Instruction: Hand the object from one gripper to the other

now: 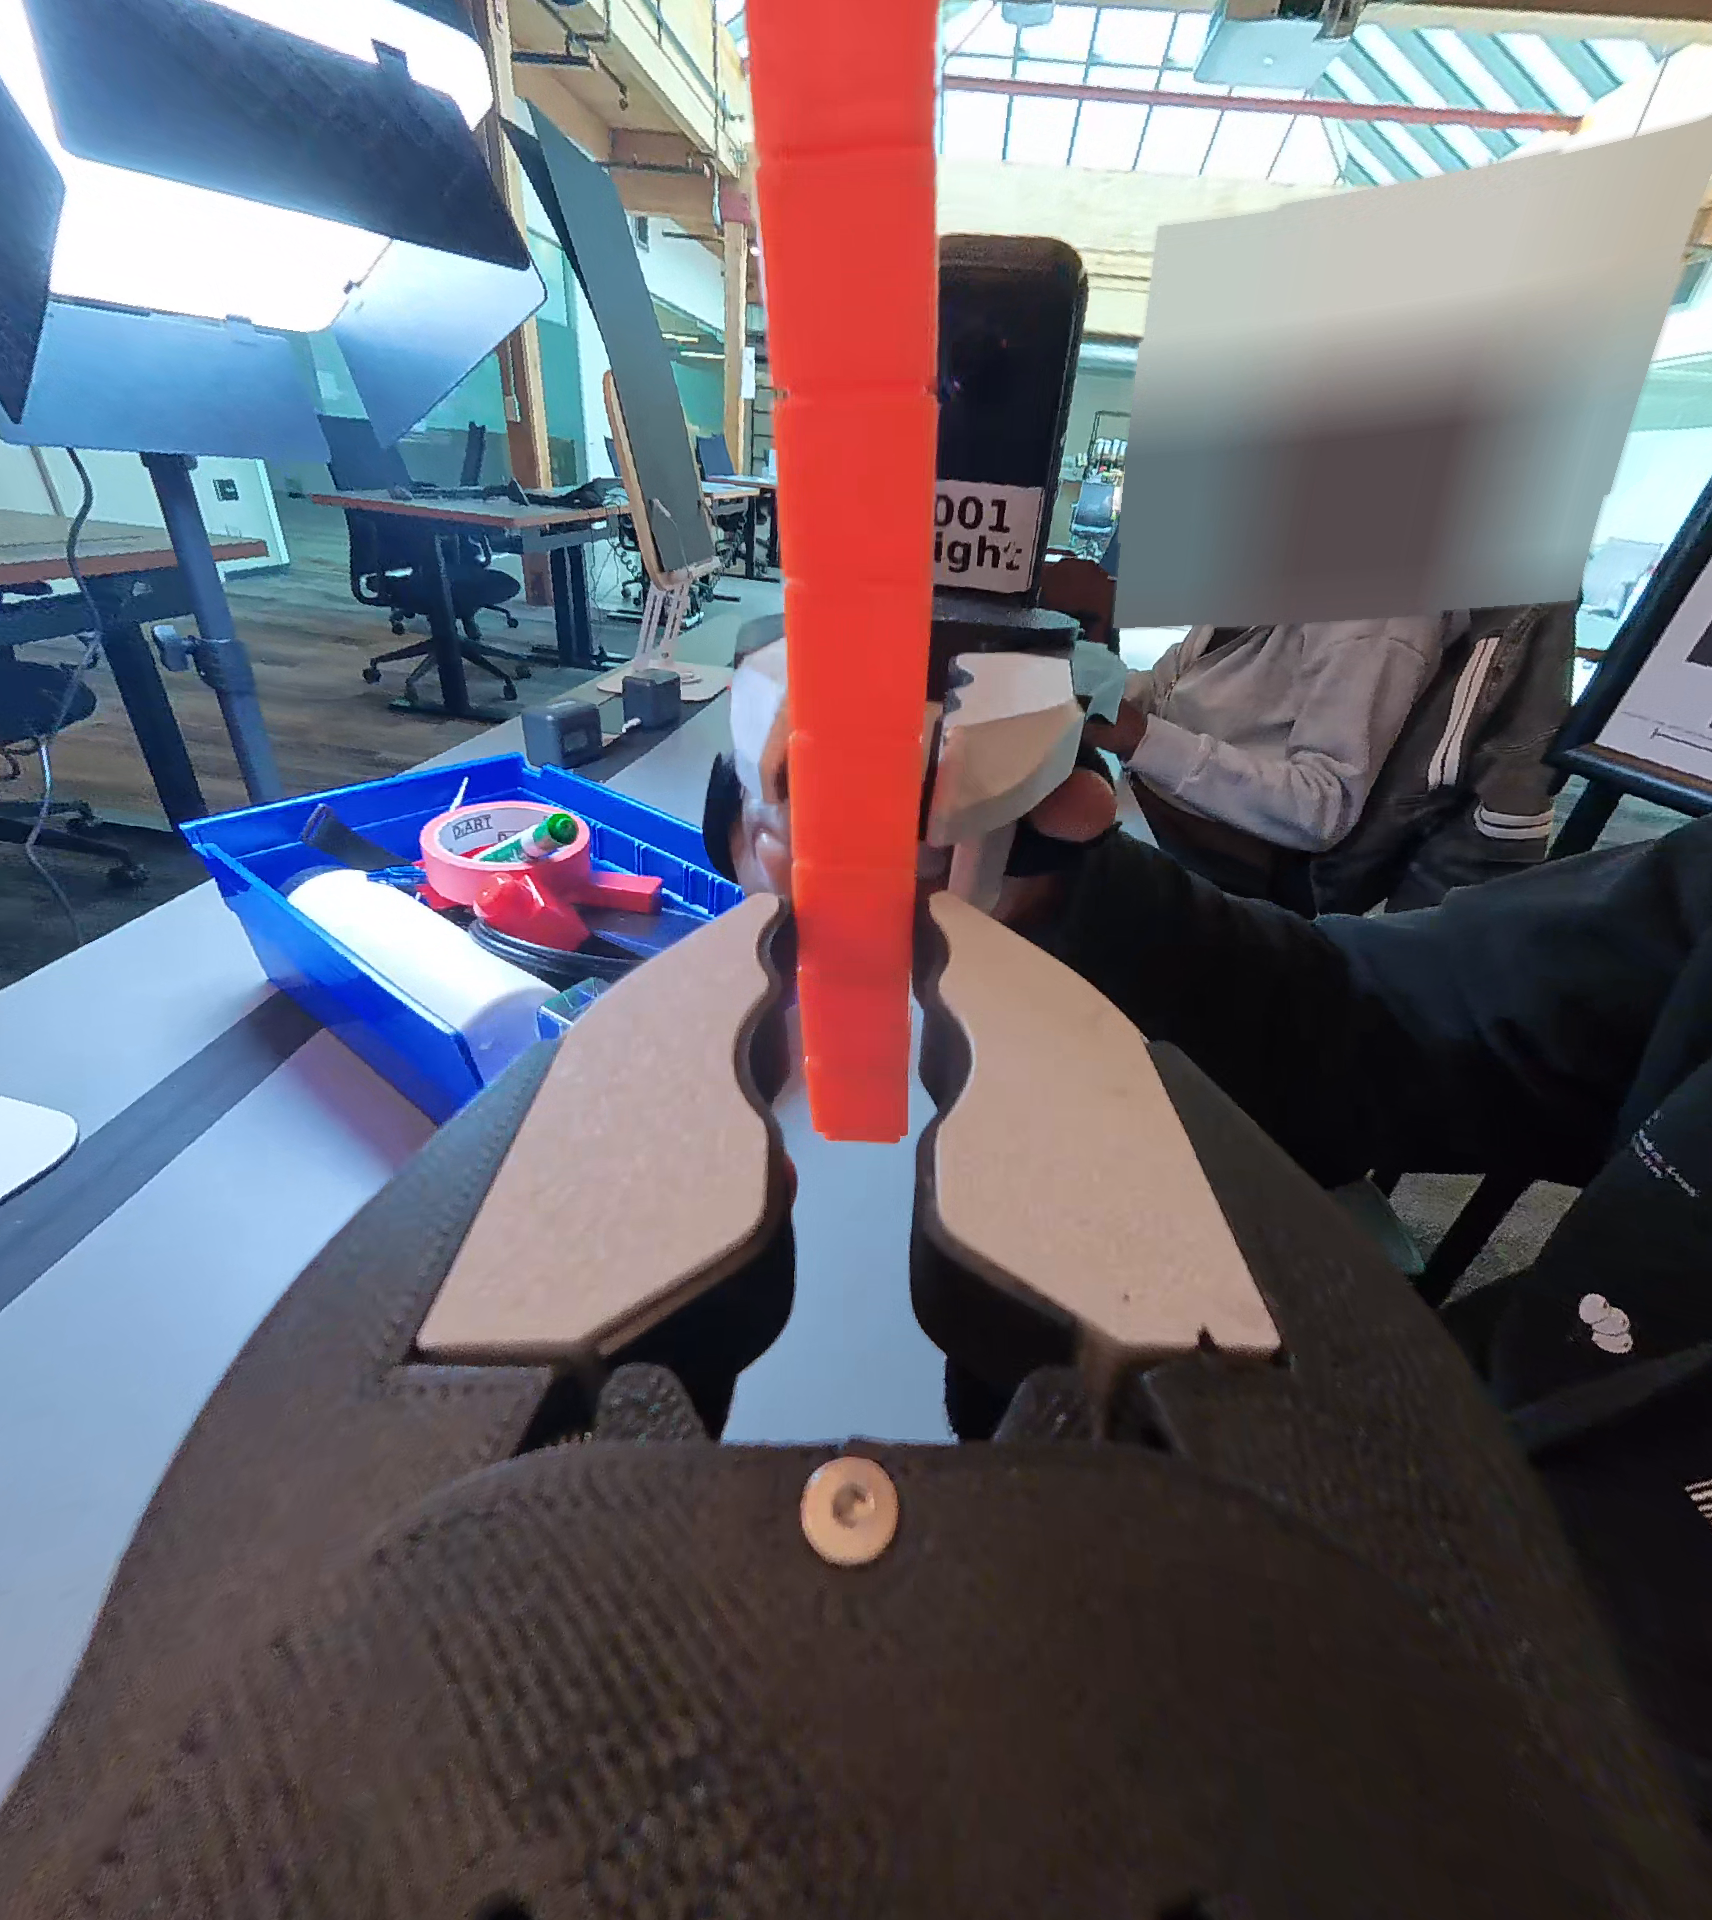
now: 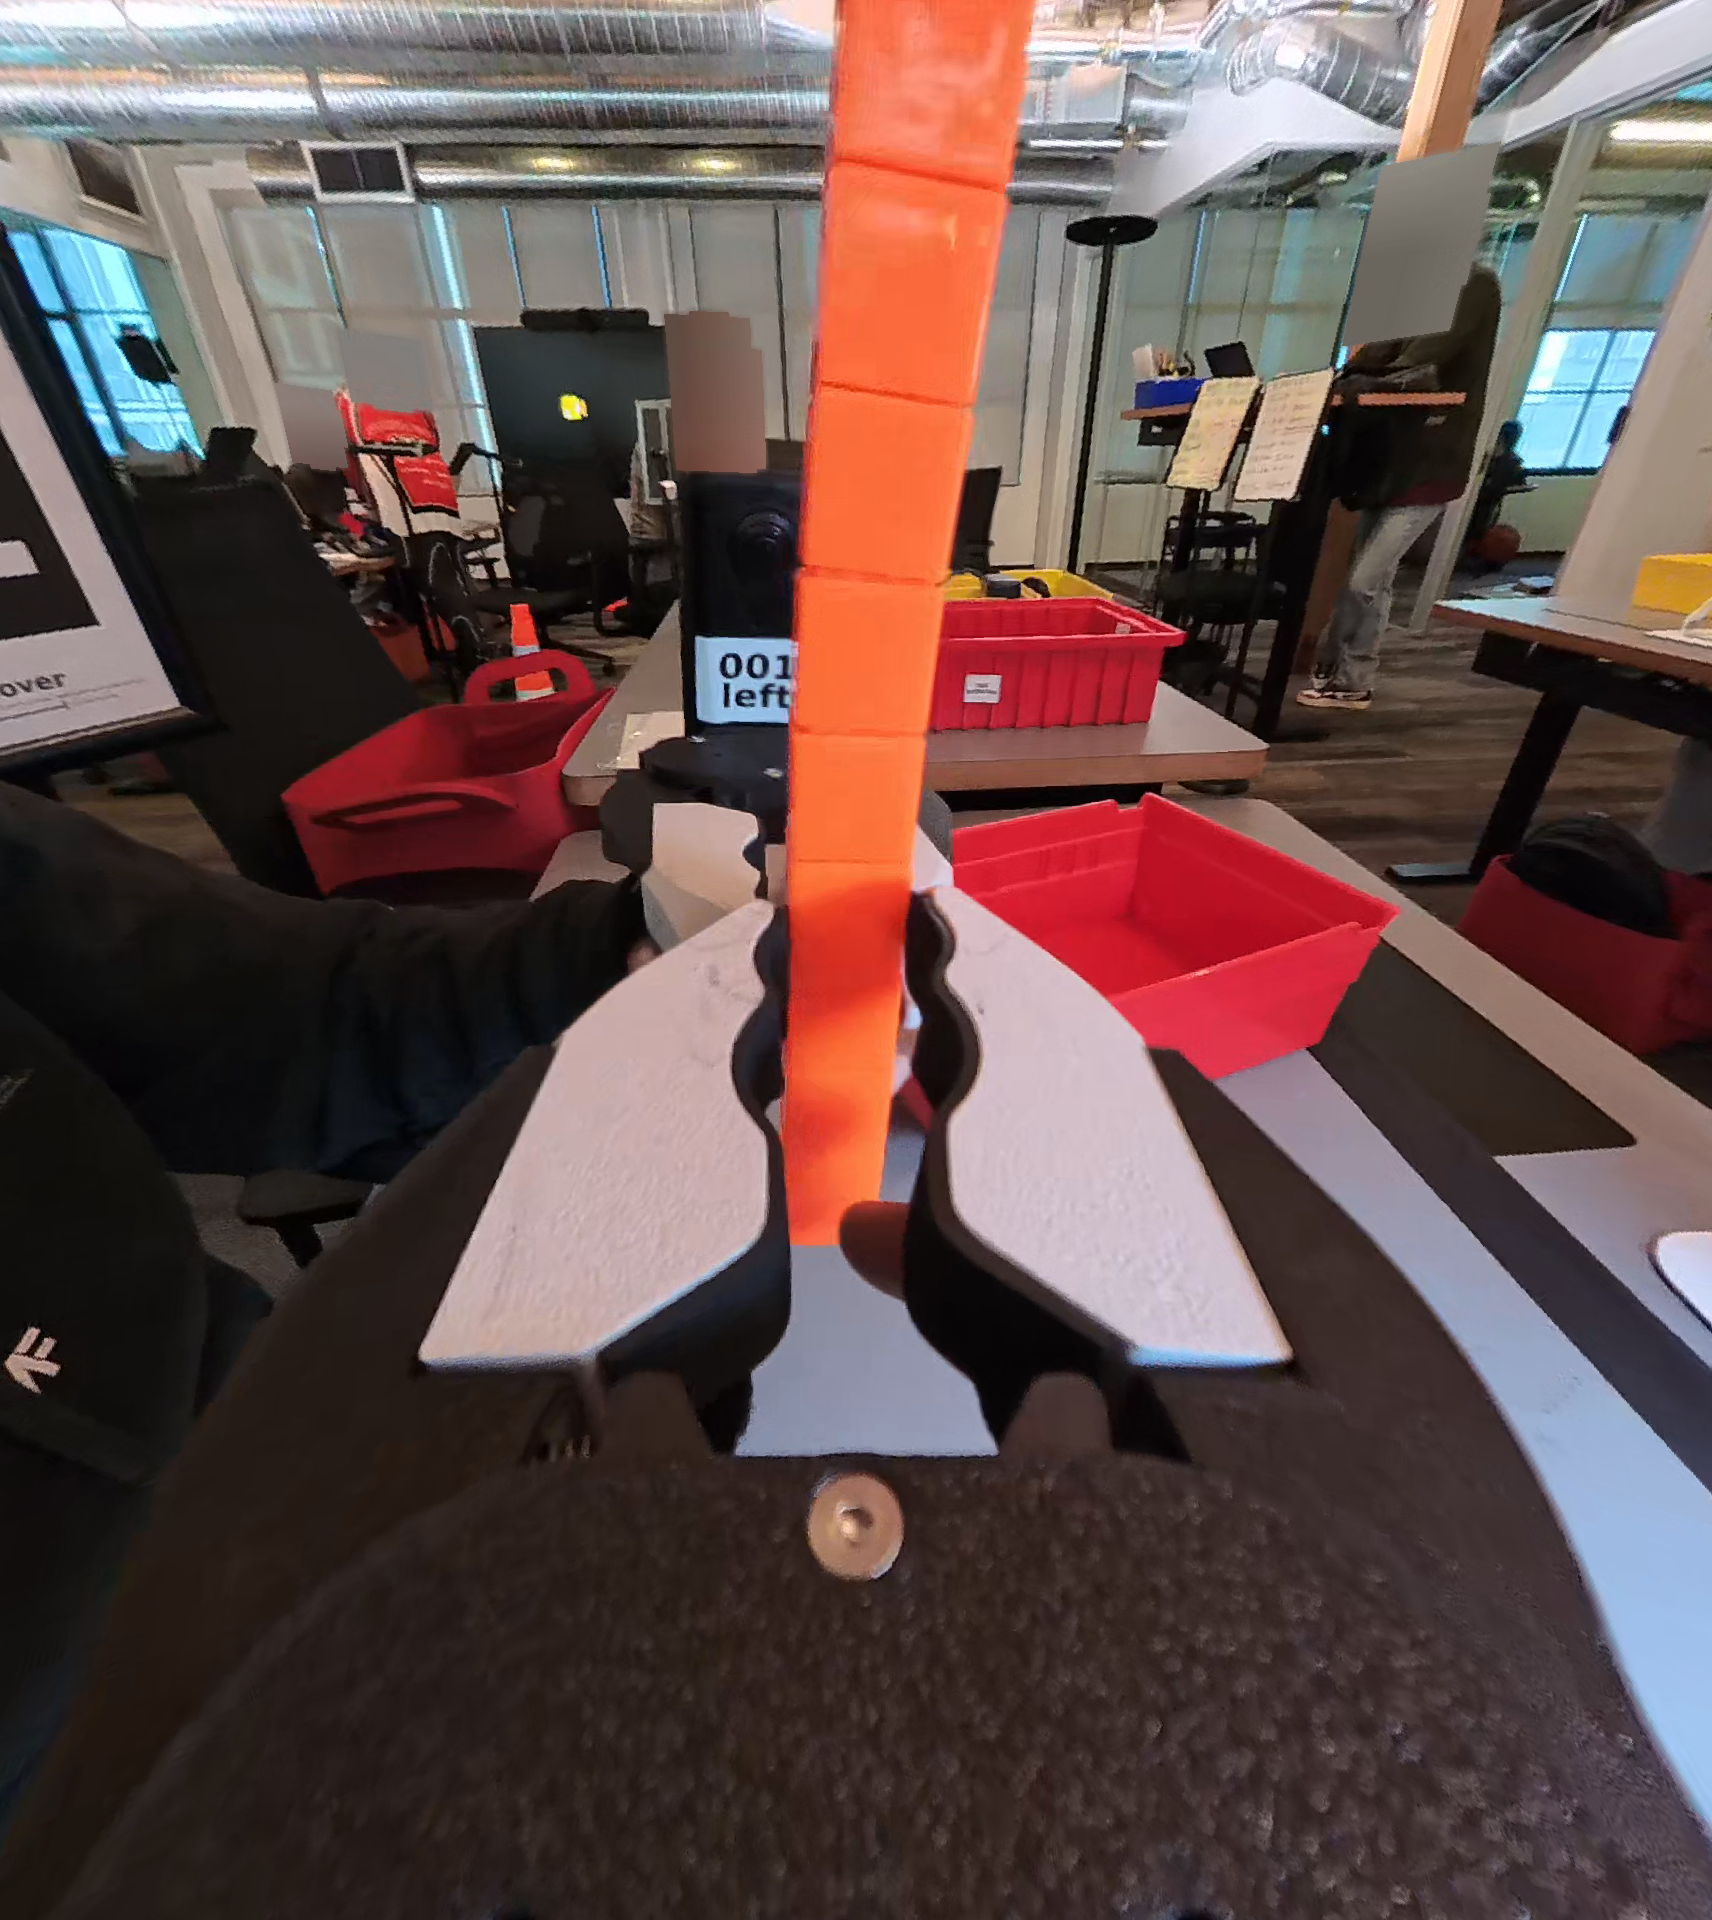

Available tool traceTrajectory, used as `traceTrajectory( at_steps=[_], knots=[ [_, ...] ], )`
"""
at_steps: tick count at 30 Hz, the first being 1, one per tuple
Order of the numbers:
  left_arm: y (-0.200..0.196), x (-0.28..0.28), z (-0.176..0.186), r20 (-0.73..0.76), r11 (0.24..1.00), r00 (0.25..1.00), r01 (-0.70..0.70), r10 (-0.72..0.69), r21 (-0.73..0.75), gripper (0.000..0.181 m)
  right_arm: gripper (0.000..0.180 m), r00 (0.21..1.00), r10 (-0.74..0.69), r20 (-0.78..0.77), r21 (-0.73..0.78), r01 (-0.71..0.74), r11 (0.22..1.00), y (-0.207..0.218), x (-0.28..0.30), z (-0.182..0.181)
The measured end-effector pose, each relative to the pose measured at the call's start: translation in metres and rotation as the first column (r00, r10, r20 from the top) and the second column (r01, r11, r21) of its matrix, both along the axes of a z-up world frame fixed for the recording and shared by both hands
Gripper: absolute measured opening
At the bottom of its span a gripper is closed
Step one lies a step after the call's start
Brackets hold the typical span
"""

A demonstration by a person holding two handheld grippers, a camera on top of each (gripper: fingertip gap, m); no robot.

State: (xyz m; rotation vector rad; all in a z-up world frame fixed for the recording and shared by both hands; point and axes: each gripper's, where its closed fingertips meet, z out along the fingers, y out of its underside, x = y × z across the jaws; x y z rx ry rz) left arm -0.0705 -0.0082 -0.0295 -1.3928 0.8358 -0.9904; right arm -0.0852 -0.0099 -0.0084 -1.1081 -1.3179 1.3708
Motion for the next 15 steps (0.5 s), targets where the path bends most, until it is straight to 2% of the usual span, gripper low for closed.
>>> traceTrajectory(
  at_steps=[2, 4, 5, 9, 11, 14, 15],
  knots=[
    [-0.001, -0.003, 0.003, 0.021, 1.0, 1.0, 0.014, -0.014, -0.005, 0.022, 0.021, 1.0, 0.013, 0.012, -0.008, -0.013, 1.0, 0.0, -0.001, -0.003],
    [-0.002, -0.011, 0.014, 0.064, 1.0, 0.998, 0.01, -0.01, -0.004, 0.041, 0.021, 0.999, 0.012, 0.033, 0.003, -0.012, 1.0, 0.002, -0.001, -0.008],
    [-0.003, -0.015, 0.019, 0.081, 1.0, 0.997, 0.008, -0.008, 0.002, 0.042, 0.021, 0.999, 0.02, 0.045, -0.001, -0.02, 1.0, 0.001, -0.003, -0.011],
    [-0.005, -0.018, 0.022, 0.057, 1.0, 0.998, -0.01, 0.009, 0.02, 0.039, 0.021, 0.994, 0.048, 0.101, 0.008, -0.049, 0.999, -0.006, -0.015, -0.029],
    [-0.004, -0.016, 0.016, 0.016, 0.999, 1.0, -0.019, 0.018, 0.026, 0.024, 0.021, 0.991, 0.06, 0.116, 0.004, -0.061, 0.998, -0.009, -0.019, -0.035],
    [-0.002, -0.017, 0.014, -0.011, 0.999, 0.999, -0.03, 0.03, 0.018, 0.022, 0.022, 0.993, 0.046, 0.104, 0.008, -0.048, 0.999, -0.006, -0.018, -0.033],
    [-0.001, -0.018, 0.014, -0.017, 0.999, 0.999, -0.033, 0.033, 0.02, 0.022, 0.029, 0.996, 0.031, 0.084, 0.013, -0.032, 0.999, -0.003, -0.016, -0.029]
  ],
)
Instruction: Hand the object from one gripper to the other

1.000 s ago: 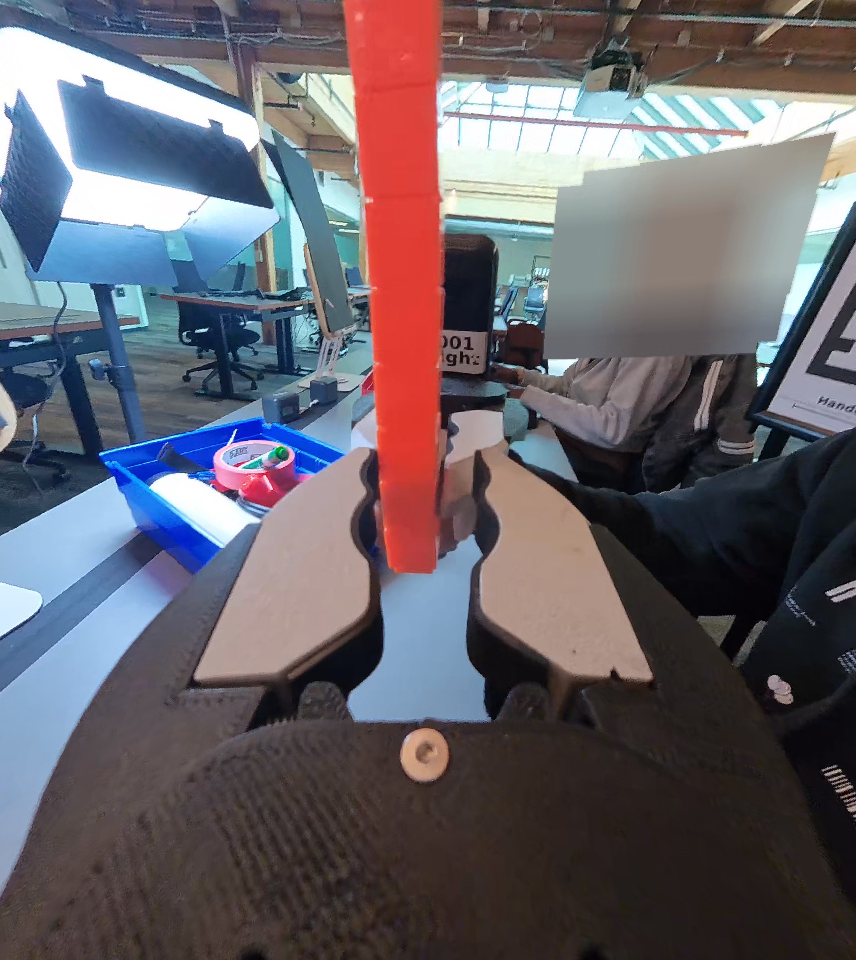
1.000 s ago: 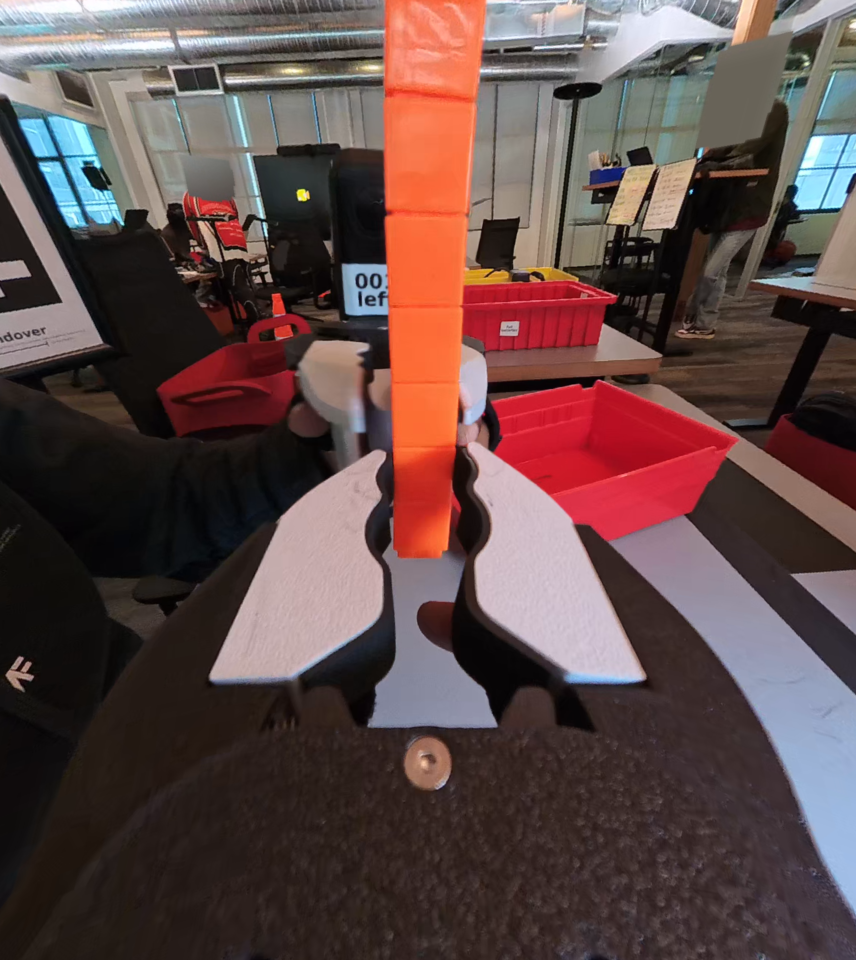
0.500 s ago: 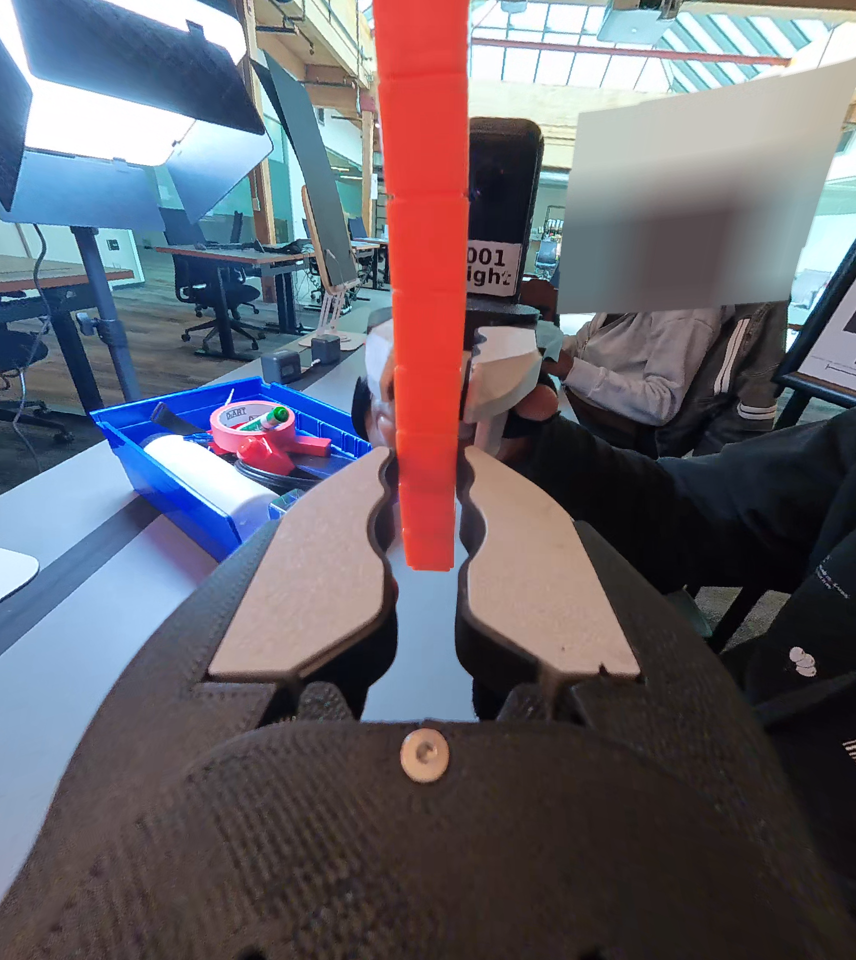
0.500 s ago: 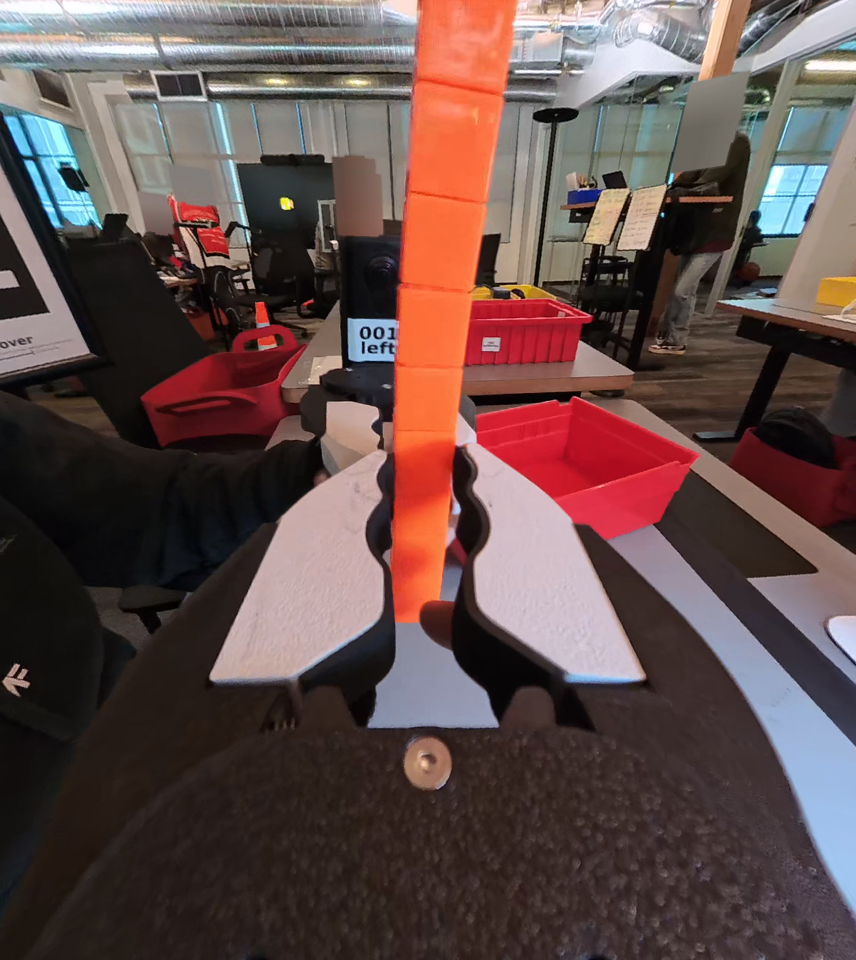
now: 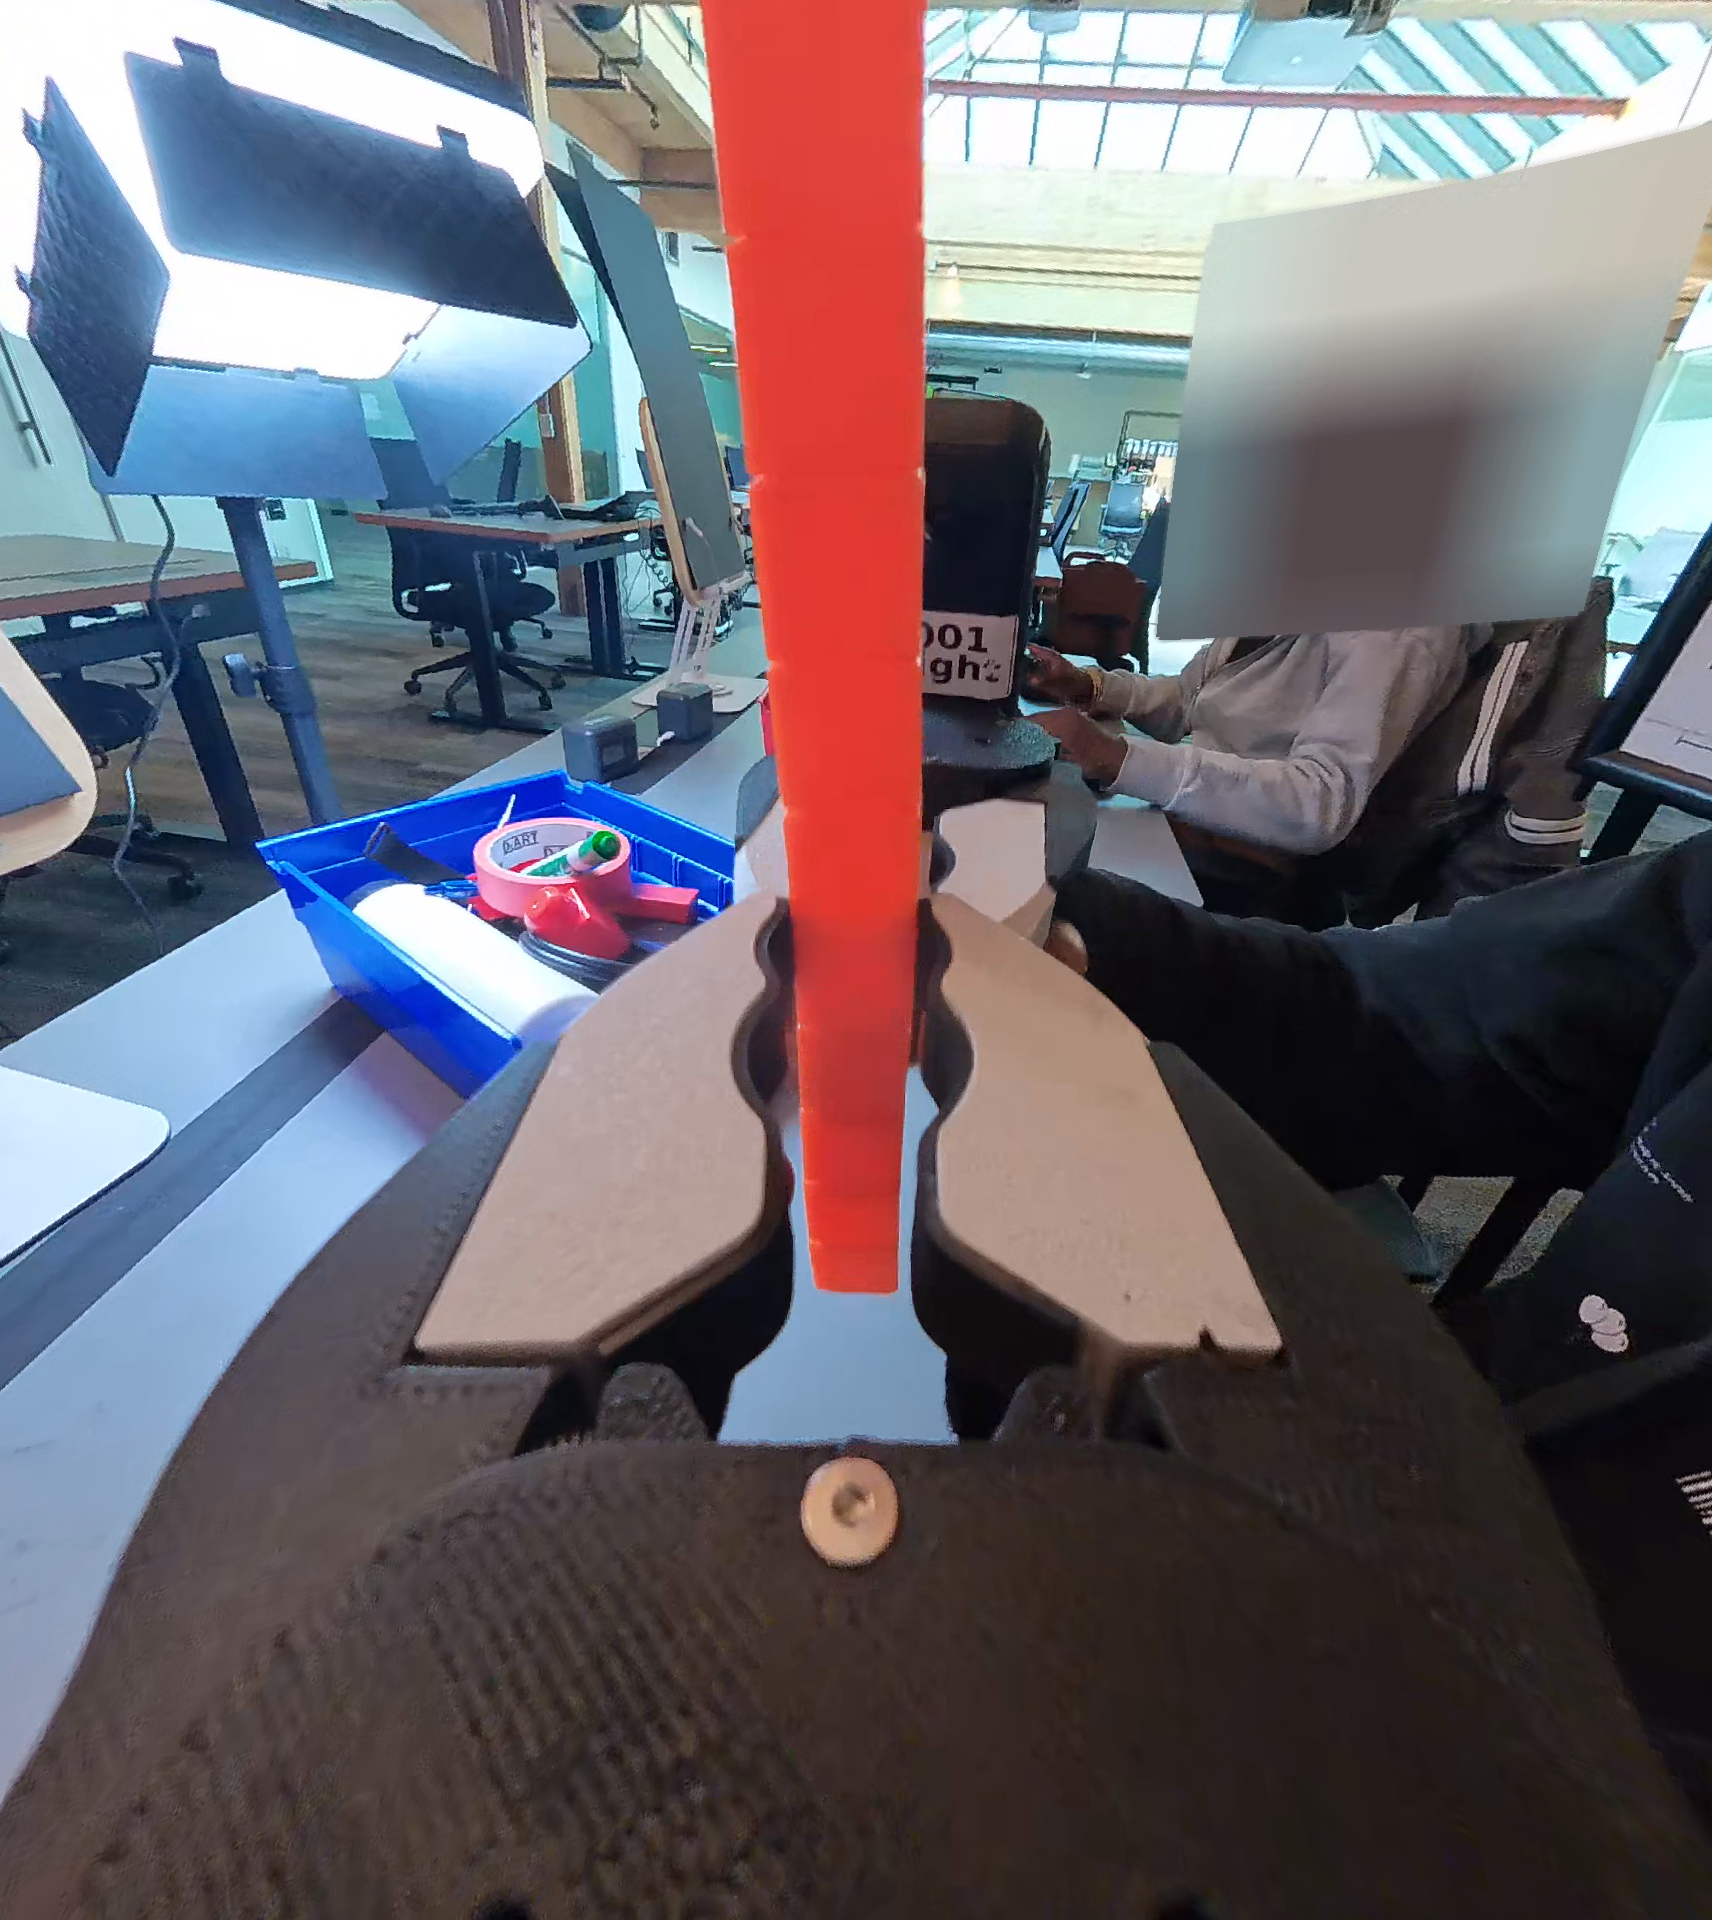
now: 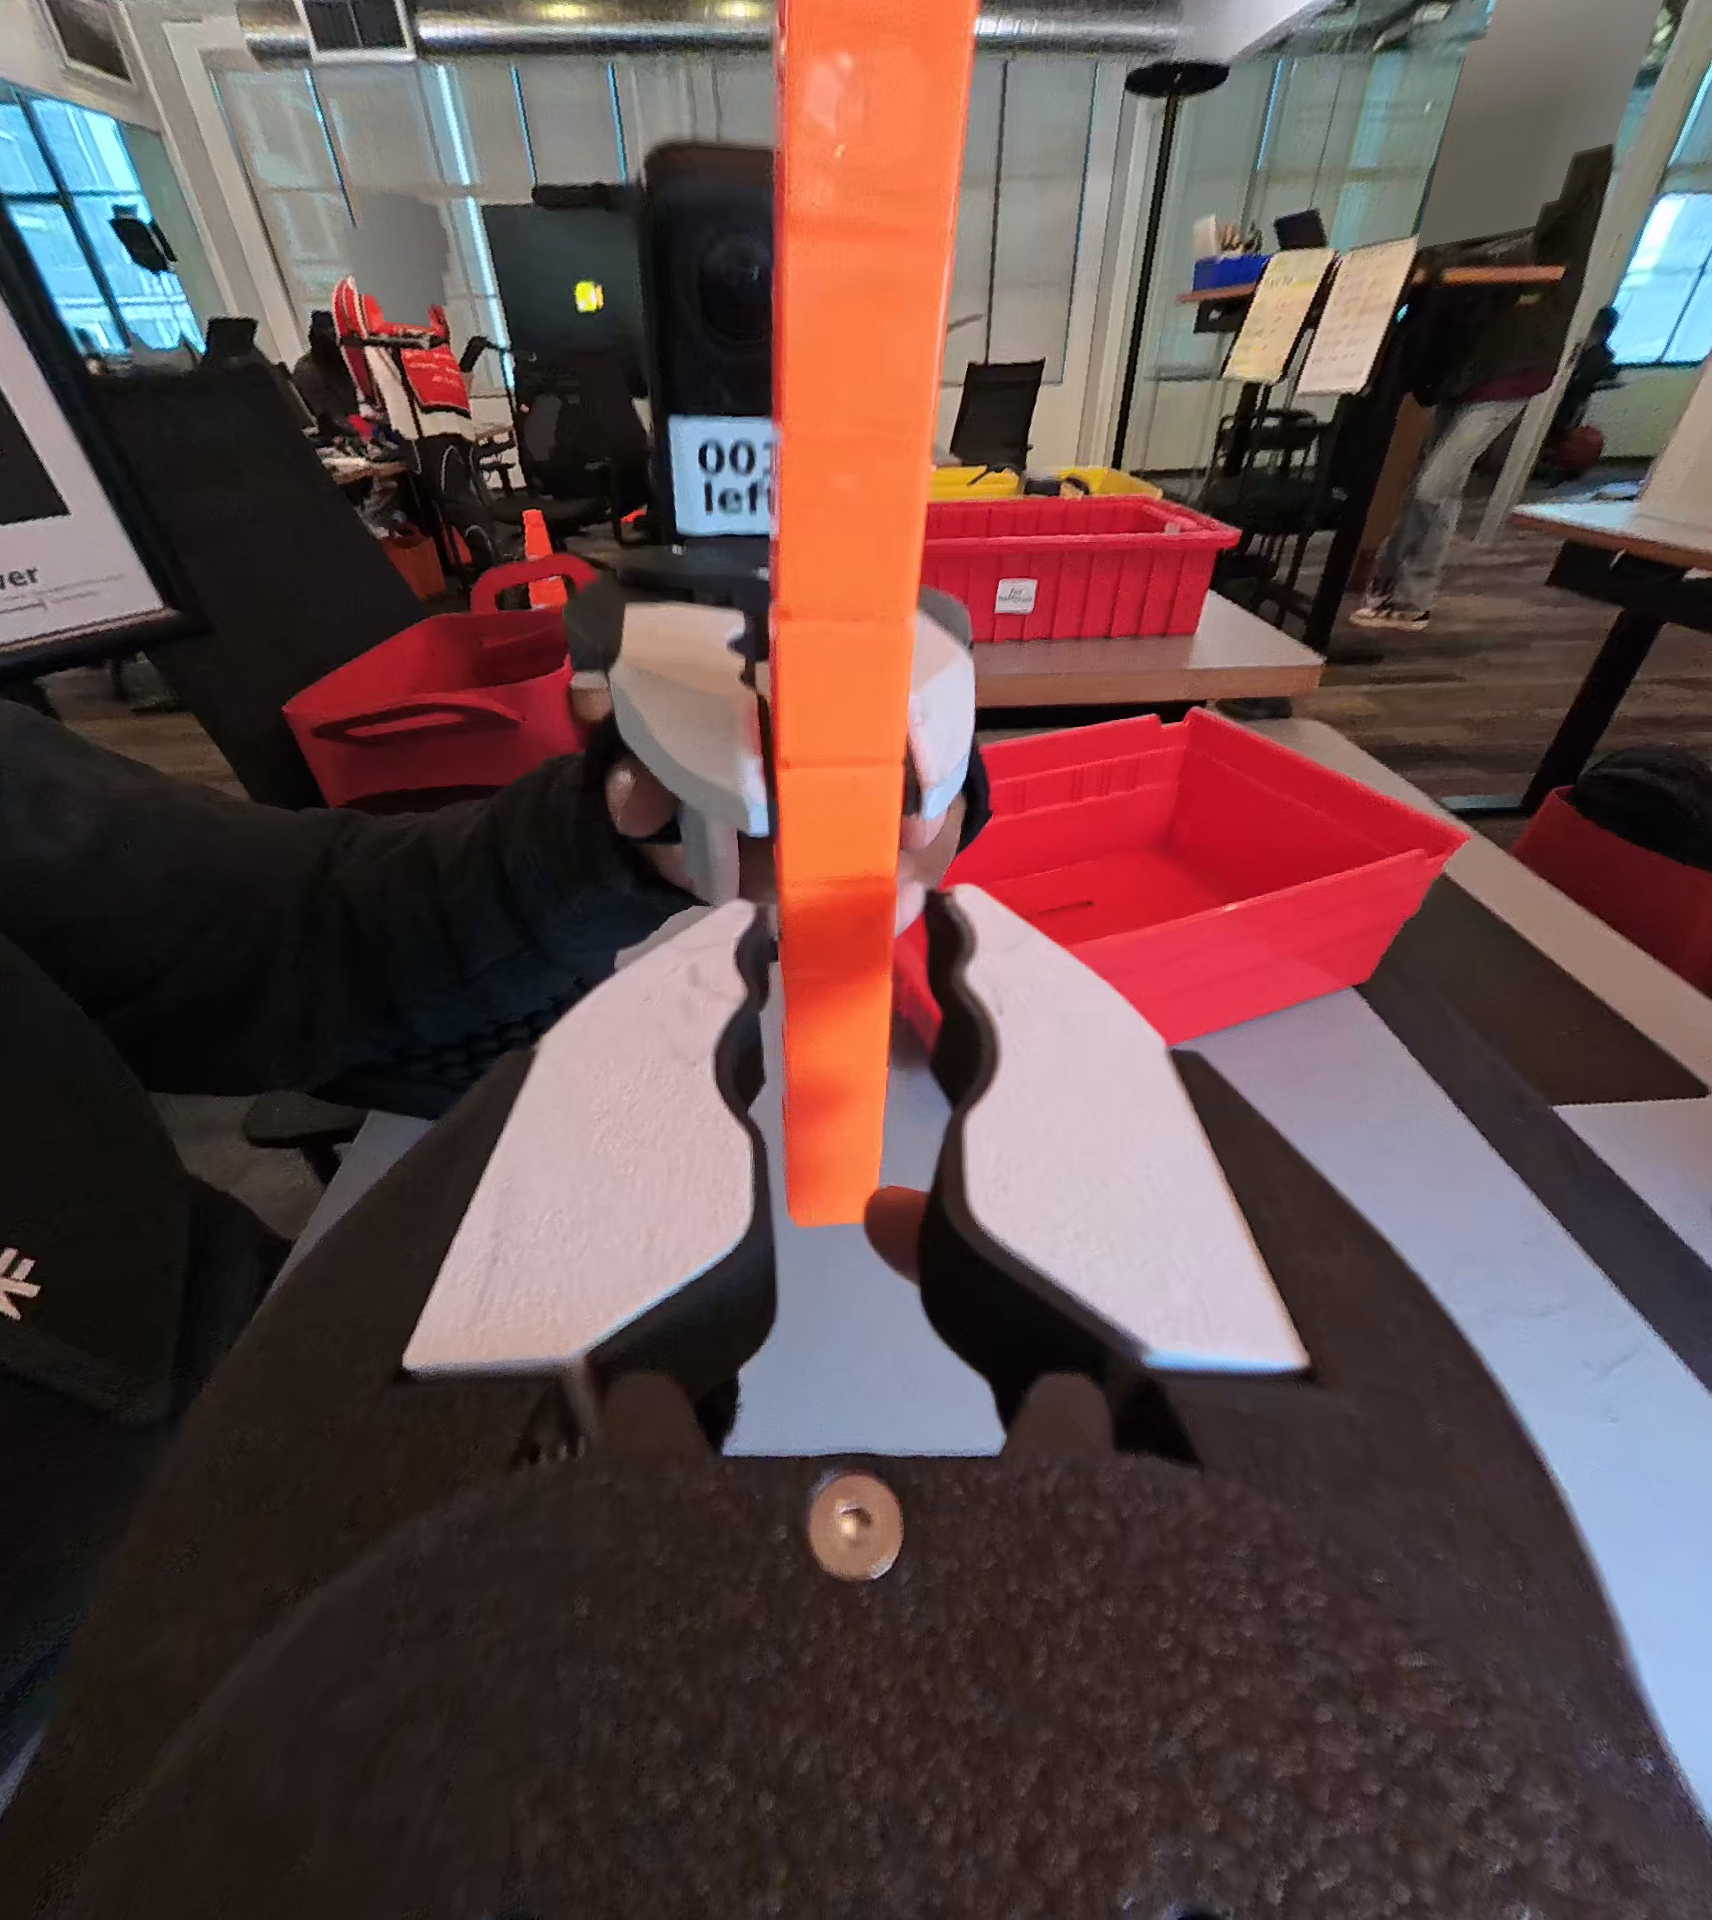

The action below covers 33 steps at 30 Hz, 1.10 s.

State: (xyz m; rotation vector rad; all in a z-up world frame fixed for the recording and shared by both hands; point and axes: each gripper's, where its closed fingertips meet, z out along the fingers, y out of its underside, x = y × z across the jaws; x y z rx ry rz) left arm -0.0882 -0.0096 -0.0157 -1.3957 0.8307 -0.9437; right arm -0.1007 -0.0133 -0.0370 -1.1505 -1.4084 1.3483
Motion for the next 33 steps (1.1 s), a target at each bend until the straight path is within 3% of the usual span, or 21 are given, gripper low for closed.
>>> traceTrajectory(
  at_steps=[4, 11, 14, 17, 20, 25, 33],
  knots=[
    [0.001, 0.005, -0.01, -0.039, 1.0, 0.999, 0.015, -0.015, -0.018, 0.022, 0.035, 0.997, -0.007, -0.078, -0.012, 0.007, 1.0, 0.0, 0.011, 0.022],
    [0.001, 0.017, -0.021, -0.047, 0.999, 0.998, 0.04, -0.041, -0.026, 0.022, 0.021, 0.998, -0.002, -0.061, -0.057, -0.001, 0.998, 0.001, 0.009, 0.02],
    [-0.002, 0.007, -0.006, 0.003, 0.999, 0.999, 0.035, -0.035, -0.006, 0.042, 0.021, 0.999, -0.008, -0.046, -0.038, 0.006, 0.999, 0.002, 0.009, 0.017],
    [-0.005, 0.002, 0.004, 0.031, 1.0, 0.999, 0.026, -0.026, 0.013, 0.037, 0.021, 1.0, 0.002, -0.011, -0.029, -0.002, 1.0, 0.0, 0.004, 0.007],
    [-0.001, 0.003, -0.003, -0.034, 1.0, 0.999, -0.011, 0.012, 0.028, 0.021, 0.021, 1.0, 0.015, 0.014, -0.023, -0.015, 1.0, -0.004, -0.002, -0.001],
    [-0.001, 0.0, -0.003, -0.043, 1.0, 0.999, -0.006, 0.007, 0.018, 0.021, 0.035, 0.999, -0.012, -0.044, -0.02, 0.011, 1.0, 0.002, 0.008, 0.014],
    [0.002, 0.011, -0.014, -0.042, 1.0, 0.999, 0.009, -0.009, -0.005, 0.022, 0.021, 0.995, -0.027, -0.098, -0.036, 0.023, 0.999, 0.003, 0.01, 0.025]
  ],
)
